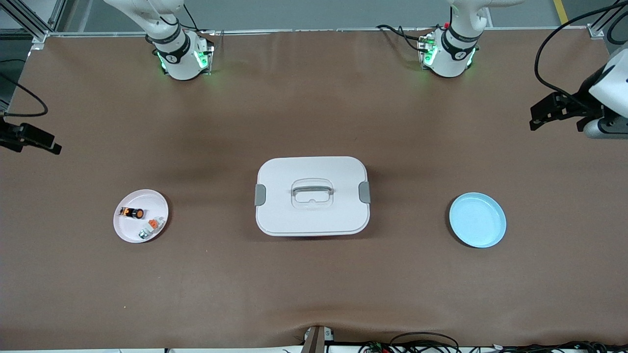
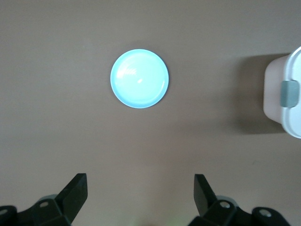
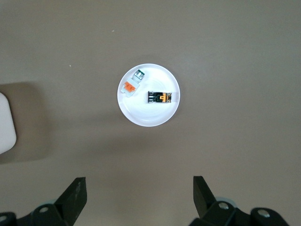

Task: Transfer orange switch to right arm and place

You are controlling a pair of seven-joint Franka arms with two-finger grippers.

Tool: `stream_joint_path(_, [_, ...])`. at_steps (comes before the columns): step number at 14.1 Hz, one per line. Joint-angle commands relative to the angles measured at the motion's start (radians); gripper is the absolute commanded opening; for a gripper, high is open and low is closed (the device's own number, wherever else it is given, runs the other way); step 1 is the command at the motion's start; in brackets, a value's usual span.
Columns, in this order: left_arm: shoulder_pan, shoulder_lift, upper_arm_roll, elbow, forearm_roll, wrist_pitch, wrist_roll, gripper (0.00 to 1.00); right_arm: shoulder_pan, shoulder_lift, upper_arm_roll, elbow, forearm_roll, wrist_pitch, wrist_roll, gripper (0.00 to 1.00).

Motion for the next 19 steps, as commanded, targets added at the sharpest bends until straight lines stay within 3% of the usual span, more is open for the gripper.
stream_joint_path(1, [0.012,-0.025,-0.007,-0.011,-0.018,-0.011,-0.013,1.00,0.022,-0.034,0.007,-0.001,-0.004,-0.046,0.076,1.00])
stream_joint_path(4, [0.010,-0.030,-0.005,-0.008,-0.018,-0.011,-0.014,1.00,0.052,-0.031,0.006,0.086,-0.006,-0.128,0.098,1.00])
stream_joint_path(14, [0.009,-0.021,-0.005,0.002,-0.008,-0.014,-0.009,1.00,0.059,-0.034,0.006,0.097,0.004,-0.161,0.078,1.00])
stream_joint_path(19, [0.007,-0.019,-0.005,0.004,-0.006,-0.014,-0.009,1.00,0.089,-0.034,0.006,0.096,-0.078,-0.127,0.018,1.00])
